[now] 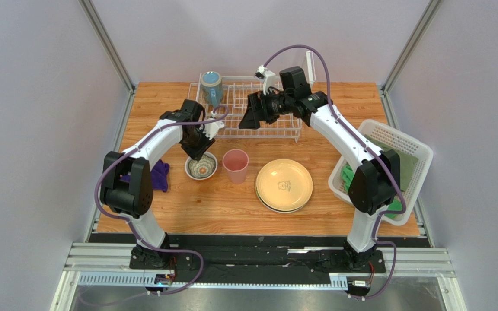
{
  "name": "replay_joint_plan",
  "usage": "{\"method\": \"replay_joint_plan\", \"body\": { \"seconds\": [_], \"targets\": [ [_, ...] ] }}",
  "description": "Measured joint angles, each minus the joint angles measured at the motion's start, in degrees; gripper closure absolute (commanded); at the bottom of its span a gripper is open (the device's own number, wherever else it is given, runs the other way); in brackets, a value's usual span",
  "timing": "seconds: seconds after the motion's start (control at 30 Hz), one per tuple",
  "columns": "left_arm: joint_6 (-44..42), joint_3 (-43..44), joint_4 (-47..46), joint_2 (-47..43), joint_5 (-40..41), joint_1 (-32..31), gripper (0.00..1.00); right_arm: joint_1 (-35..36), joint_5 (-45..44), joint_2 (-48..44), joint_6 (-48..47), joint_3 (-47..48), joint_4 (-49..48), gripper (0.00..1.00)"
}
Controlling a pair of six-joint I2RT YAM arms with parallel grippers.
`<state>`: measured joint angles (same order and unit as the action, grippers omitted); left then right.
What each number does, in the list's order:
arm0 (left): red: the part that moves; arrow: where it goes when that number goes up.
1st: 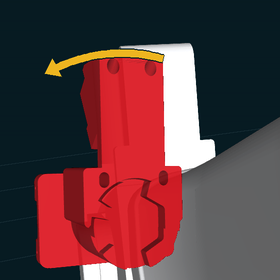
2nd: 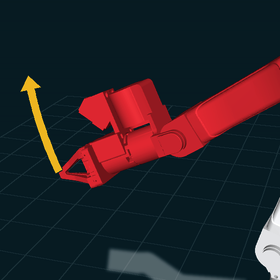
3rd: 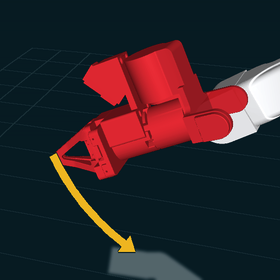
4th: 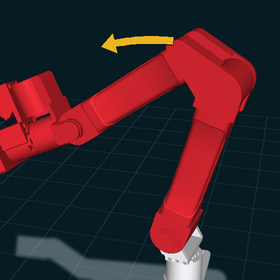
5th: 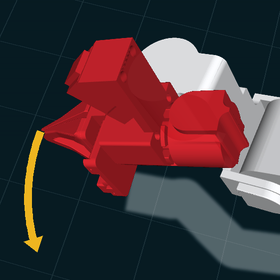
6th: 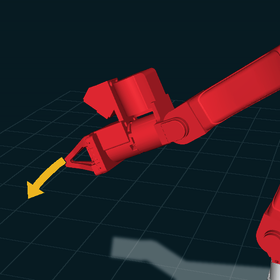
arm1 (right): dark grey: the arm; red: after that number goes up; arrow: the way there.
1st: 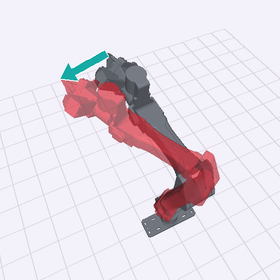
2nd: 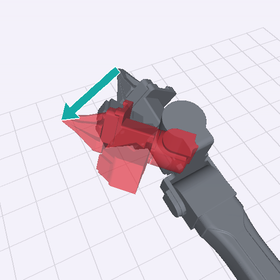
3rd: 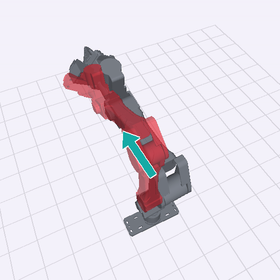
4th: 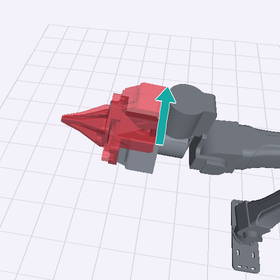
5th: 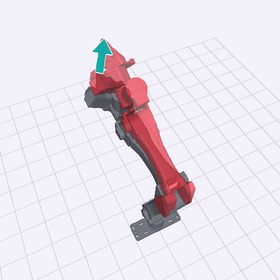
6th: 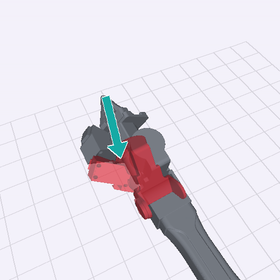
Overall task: Unload the mixed dishes from the dish rack
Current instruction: Place the bowl at the center of the board.
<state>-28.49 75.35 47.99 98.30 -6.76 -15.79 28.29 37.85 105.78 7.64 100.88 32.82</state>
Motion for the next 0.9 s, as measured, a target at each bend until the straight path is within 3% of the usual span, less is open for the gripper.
{"method": "replay_joint_plan", "body": {
  "seconds": [0.2,0.43,0.5,0.9],
  "targets": [
    [1.09,-0.09,-0.9,-5.29,-0.24,0.02,0.56,-0.11,-1.29,-0.02,-0.9,0.02,-0.09,0.11],
    [2.34,-0.44,-4.26,-12.26,-0.33,0.02,0.35,-0.26,-4.92,-0.02,-2.38,0.55,0.09,0.11],
    [2.84,-0.44,-5.44,-13.09,-0.17,0.02,0.31,-0.26,-5.62,-0.02,-2.6,0.59,0.11,0.05],
    [11.74,1.01,-14.62,-12.13,4.79,0.02,0.25,-0.26,-9.27,-1.38,-2.99,0.07,0.13,0.01]
  ]
}}
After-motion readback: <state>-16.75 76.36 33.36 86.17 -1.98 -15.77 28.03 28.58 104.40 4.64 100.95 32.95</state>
